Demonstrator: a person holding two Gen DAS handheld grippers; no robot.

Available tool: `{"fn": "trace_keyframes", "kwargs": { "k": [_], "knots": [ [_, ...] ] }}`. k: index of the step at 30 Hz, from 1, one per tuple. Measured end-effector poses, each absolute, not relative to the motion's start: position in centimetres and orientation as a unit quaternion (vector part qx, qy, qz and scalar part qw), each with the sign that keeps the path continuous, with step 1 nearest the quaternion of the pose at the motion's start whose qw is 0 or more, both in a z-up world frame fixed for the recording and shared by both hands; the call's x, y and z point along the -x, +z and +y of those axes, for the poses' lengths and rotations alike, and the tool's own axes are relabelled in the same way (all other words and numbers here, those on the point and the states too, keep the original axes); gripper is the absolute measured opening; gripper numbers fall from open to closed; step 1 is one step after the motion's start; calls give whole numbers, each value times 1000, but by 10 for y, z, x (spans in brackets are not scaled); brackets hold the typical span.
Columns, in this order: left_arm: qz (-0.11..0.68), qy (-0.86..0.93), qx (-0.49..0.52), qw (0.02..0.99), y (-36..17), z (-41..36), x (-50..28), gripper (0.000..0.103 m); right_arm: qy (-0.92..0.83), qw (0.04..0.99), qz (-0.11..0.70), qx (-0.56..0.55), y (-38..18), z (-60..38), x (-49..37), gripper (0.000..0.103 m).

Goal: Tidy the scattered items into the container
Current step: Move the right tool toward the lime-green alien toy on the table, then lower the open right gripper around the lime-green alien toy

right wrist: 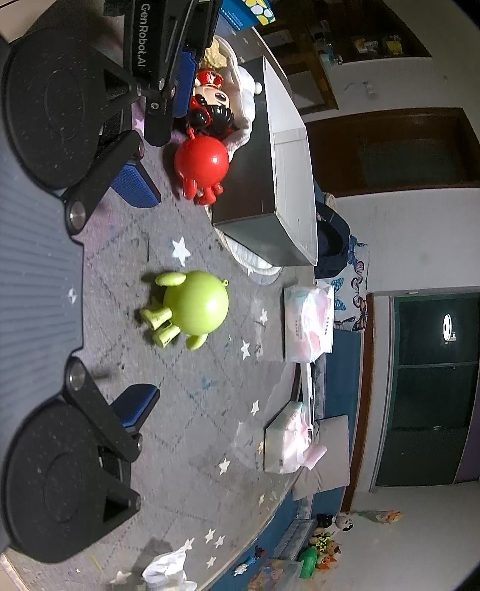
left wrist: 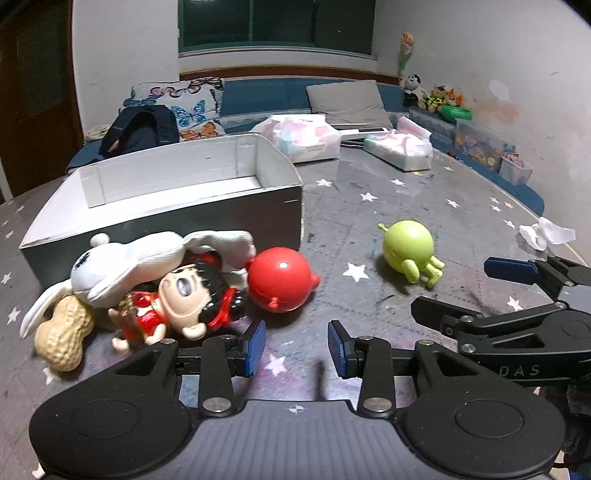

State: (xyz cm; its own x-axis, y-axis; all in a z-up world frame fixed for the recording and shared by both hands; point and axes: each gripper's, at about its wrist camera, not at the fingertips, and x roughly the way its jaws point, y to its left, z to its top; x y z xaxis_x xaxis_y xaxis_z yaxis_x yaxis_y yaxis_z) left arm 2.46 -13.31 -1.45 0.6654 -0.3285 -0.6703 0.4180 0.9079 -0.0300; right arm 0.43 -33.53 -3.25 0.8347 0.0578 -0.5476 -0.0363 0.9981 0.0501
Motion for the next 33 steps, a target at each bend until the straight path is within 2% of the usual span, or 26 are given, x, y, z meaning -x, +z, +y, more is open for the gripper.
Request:
{"fn": "trace_keyframes", "kwargs": {
  "k": [33],
  "knots": [
    [364,-236,-59,899,-3,-155,-43,40,14,952,303,-31,-36,-351,-23,102]
  ]
}}
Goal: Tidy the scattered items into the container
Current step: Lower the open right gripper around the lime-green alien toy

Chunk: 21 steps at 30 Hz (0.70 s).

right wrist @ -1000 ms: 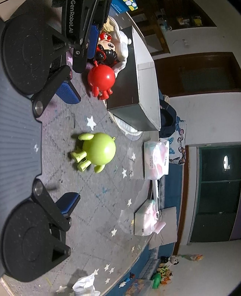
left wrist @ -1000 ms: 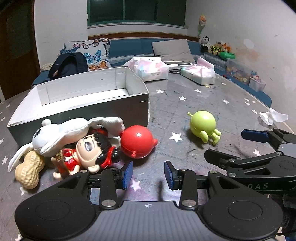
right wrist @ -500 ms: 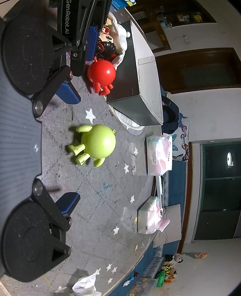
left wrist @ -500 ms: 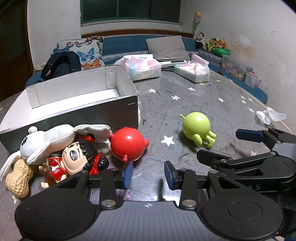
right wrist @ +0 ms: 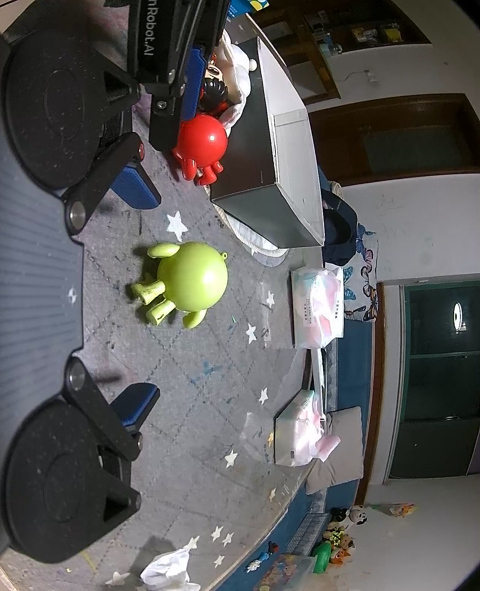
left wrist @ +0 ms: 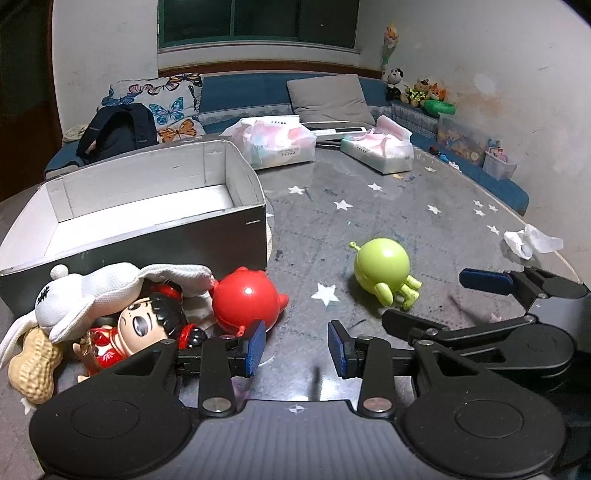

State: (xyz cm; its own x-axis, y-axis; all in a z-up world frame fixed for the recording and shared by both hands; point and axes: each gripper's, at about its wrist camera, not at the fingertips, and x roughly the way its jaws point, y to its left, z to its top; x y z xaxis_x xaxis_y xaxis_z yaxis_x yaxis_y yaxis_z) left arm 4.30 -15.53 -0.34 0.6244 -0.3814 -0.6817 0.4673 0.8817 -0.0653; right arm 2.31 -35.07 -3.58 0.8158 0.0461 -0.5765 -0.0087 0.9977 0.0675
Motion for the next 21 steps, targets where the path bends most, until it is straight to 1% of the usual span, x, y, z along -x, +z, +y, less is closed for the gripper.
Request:
{"fn": "trace_keyframes", "kwargs": {
  "k": [5,19,21],
  "knots": [
    [362,-242,-55,898,1,-159,-47,40,16,952,305,-33,-35,-352,-26,98],
    [372,-270,-34,888,6,-174,-68,40,21,949,311,-42,-39,-358,-39,94],
    [371,-274,-34,886,6,-177,-70,40,21,949,312,-42,-39,-358,-39,92]
  ]
}}
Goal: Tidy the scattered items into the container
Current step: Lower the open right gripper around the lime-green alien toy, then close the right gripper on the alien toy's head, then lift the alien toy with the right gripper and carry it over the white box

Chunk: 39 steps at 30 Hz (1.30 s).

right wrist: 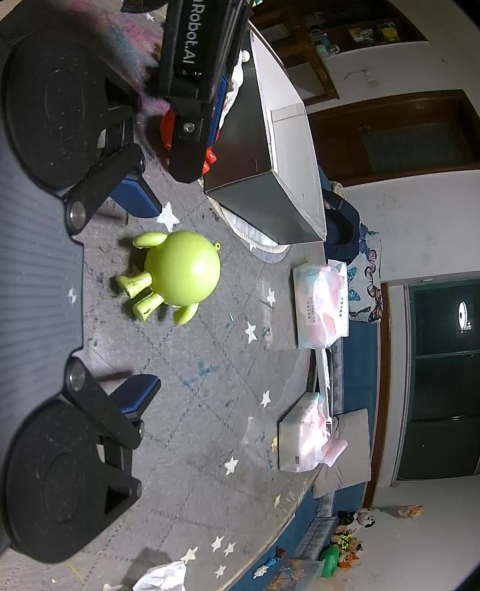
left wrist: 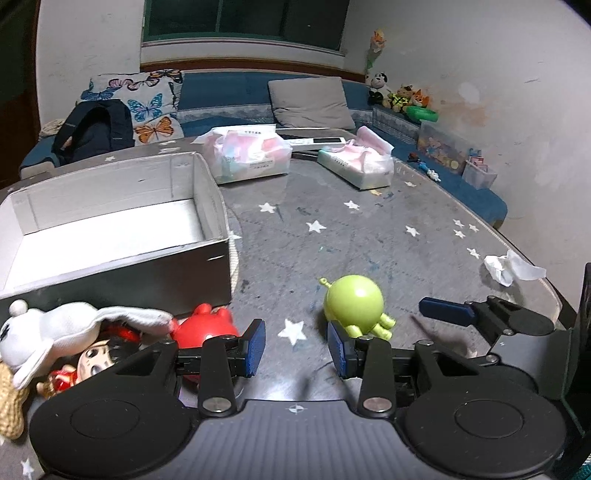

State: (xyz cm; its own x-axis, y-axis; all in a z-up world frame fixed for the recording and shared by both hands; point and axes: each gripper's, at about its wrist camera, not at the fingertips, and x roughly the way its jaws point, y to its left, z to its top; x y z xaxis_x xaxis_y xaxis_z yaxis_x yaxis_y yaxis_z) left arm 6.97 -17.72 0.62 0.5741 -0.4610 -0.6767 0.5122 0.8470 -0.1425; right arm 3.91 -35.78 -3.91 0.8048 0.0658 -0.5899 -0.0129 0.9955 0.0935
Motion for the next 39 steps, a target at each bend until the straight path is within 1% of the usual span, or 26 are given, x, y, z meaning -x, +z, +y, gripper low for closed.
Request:
{"fn": "trace_keyframes", "kwargs": {
  "k": [4,6,13,21,23,24,28,32,37,39],
  "knots": [
    [377,-281,-35,882,4,-183,-75,40,23,948,314,-48,-41,-361,-44,89],
    [380,-285,-33,880,3,-185,-79,40,25,947,315,-51,-42,-362,-47,85],
    [394,-309,-17,866,0,-194,-92,40,38,946,317,-50,-44,-363,-58,81],
    [413,-333,5,848,-10,-200,-105,40,58,944,321,-50,-46,-361,-68,62],
    [414,-338,8,845,-11,-201,-105,39,62,944,322,-45,-46,-360,-68,62],
    [414,-341,9,844,-11,-201,-105,36,61,944,321,-42,-46,-359,-68,62],
    [408,-347,5,845,-10,-200,-99,33,67,944,319,-42,-45,-356,-64,62],
    [391,-342,-3,854,-4,-196,-91,28,71,947,311,-38,-39,-351,-59,61],
    [359,-341,-3,869,12,-182,-79,27,83,952,292,-31,-23,-343,-55,61],
    [347,-339,1,875,20,-174,-77,24,91,954,284,-25,-15,-338,-57,61]
  ]
}}
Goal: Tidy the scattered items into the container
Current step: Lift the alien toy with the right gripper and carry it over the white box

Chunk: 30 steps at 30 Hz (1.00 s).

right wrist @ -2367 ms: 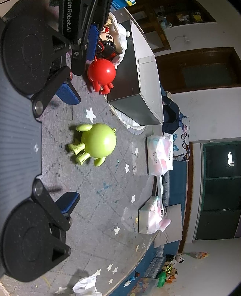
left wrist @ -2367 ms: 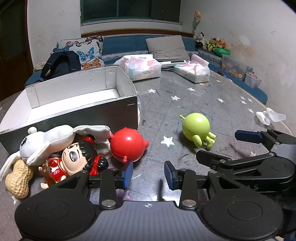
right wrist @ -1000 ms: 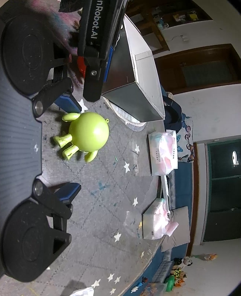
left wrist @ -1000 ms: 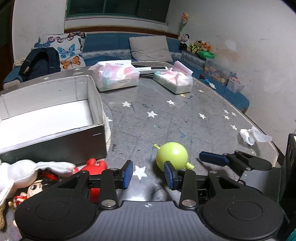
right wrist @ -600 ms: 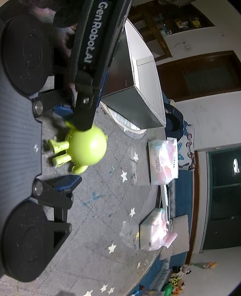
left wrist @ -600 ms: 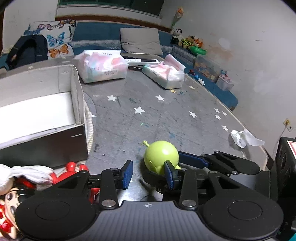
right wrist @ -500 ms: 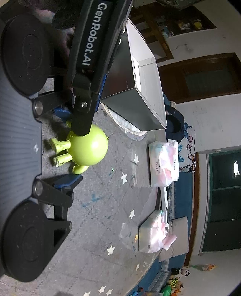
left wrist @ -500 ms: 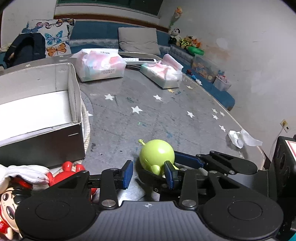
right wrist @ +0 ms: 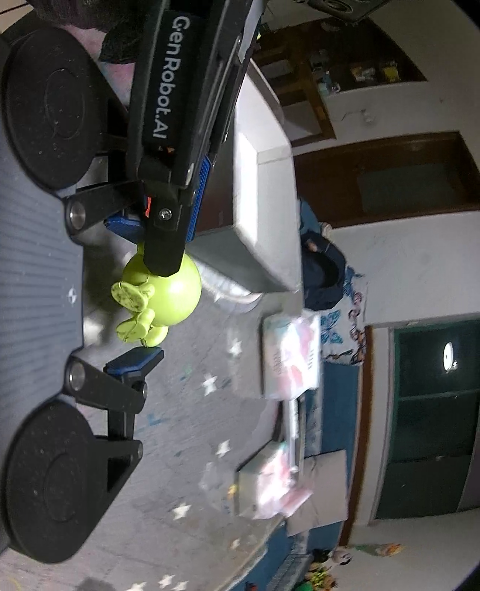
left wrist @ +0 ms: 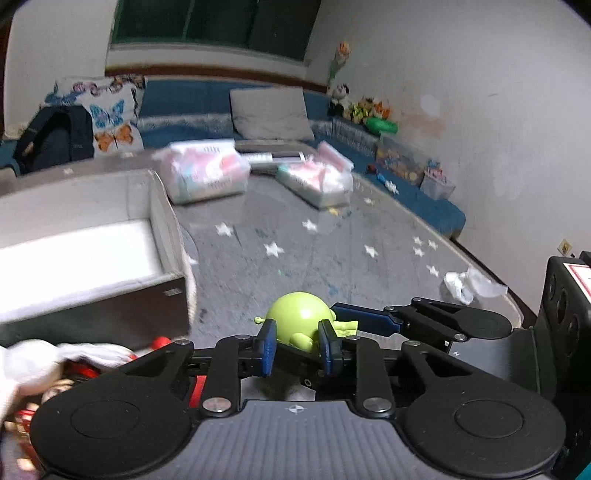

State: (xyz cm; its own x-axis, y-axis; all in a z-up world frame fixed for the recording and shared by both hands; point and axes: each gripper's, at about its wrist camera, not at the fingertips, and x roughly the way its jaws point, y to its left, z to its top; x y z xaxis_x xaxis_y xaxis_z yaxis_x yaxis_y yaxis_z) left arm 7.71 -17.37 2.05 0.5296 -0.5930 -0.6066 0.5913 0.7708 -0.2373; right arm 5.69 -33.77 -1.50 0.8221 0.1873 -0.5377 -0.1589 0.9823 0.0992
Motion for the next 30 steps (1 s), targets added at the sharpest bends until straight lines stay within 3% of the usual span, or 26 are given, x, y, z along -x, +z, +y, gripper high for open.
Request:
{"fn": "trace_keyframes", "kwargs": {
  "k": [14,30],
  "knots": [
    [302,-294,60,905,69,-103,-128,23,163,954,250,20,35,-276,-128,61],
    [384,-244,101,885,24,-72,-259,21,171,920,351,39,-5,-238,-261,61]
  ]
}}
